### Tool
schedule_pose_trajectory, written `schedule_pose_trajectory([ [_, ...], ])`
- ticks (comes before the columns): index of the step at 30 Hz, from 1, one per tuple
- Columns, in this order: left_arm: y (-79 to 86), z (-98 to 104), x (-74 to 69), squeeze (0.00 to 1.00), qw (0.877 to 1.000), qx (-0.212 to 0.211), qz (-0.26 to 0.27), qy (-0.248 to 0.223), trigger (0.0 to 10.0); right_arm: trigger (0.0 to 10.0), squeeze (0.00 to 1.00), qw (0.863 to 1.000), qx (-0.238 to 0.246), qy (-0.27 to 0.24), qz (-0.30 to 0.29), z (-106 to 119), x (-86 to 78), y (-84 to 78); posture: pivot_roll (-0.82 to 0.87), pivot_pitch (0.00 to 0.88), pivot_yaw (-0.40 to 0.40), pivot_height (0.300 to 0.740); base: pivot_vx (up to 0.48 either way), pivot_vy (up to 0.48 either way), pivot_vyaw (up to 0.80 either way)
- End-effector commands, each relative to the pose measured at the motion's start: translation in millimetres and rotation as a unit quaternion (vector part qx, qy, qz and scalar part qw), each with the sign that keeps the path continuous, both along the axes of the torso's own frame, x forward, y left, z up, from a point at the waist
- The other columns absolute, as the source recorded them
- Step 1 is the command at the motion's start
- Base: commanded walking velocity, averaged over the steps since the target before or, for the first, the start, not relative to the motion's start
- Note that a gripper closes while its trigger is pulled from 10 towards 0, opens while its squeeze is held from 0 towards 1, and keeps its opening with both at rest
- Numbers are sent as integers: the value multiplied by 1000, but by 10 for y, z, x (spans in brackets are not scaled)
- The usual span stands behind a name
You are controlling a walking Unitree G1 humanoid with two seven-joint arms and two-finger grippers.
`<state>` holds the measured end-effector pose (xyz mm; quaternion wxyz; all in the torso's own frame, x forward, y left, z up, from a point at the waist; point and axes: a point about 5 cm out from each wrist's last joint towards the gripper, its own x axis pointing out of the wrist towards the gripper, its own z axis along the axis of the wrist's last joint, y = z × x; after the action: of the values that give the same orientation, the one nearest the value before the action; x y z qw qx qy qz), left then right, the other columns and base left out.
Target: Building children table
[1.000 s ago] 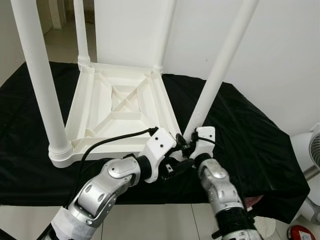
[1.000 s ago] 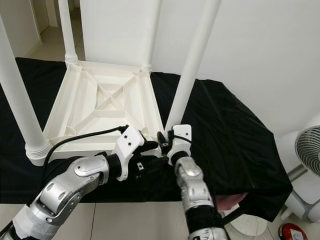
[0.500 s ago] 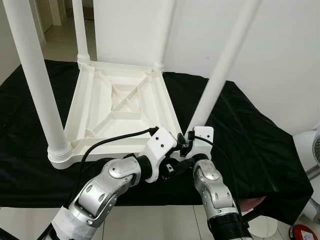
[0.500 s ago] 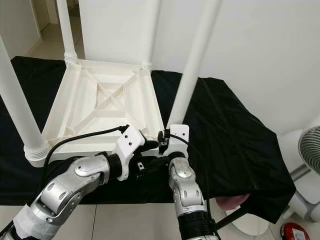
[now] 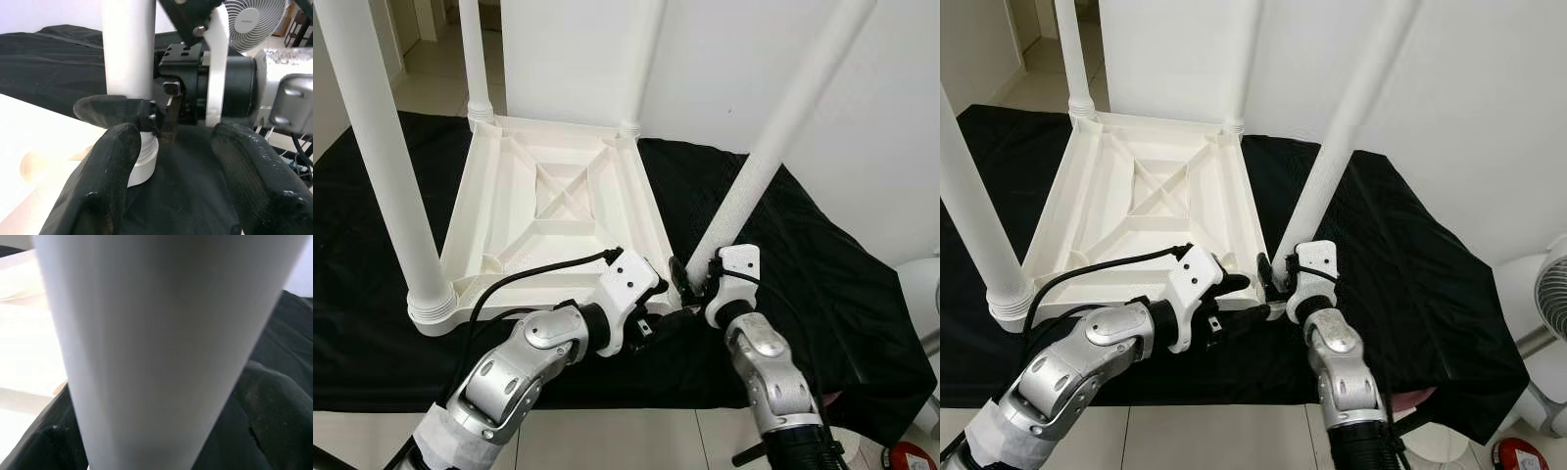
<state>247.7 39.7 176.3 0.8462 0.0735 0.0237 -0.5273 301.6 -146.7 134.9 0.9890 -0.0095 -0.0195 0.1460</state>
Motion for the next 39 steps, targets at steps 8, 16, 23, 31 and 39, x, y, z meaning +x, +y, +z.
schedule_pose_trajectory([
  [8,-38,26,-20,0,1000,5,-28,-3,10000,10000,0,992,-46,13,115,-115,93,-211,31,0,-130,740,0,0,0],
  [16,-43,47,-5,0,1000,5,-30,-6,10000,10000,0,980,-85,15,178,-101,298,-73,36,0,-125,740,0,0,0],
  [23,-41,57,-3,0,1000,5,-26,-8,10000,10000,0,969,-99,14,225,-69,432,79,49,0,-134,740,0,0,0],
  [31,-32,68,-4,0,1000,2,-18,-7,10000,0,0,964,-105,22,242,-120,467,115,60,0,-146,740,0,0,0],
  [39,-31,72,-7,0,1000,0,-15,-7,10000,0,0,960,-106,31,256,-196,439,66,59,0,-147,740,0,0,0],
])
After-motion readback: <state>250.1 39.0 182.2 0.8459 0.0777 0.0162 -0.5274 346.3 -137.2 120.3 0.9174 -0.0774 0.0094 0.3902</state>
